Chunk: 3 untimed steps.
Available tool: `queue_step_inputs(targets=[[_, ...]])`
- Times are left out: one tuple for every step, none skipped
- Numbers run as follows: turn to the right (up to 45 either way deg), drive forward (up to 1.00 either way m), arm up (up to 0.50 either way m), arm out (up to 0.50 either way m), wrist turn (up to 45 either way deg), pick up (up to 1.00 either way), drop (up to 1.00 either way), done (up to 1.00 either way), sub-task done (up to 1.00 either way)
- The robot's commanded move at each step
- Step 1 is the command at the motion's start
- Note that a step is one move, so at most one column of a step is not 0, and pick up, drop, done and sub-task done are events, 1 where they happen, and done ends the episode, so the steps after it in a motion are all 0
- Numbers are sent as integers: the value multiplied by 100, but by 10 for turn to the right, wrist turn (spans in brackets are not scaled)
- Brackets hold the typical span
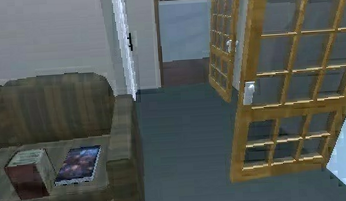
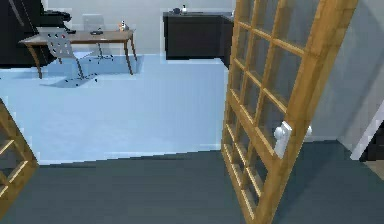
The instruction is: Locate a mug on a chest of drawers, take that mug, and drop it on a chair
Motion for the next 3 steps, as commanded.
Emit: queue_step_inputs(targets=[[60,0,0,0,0,0,0,0,0],[0,65,0,0,0,0,0,0,0],[90,0,0,0,0,0,0,0,0]])
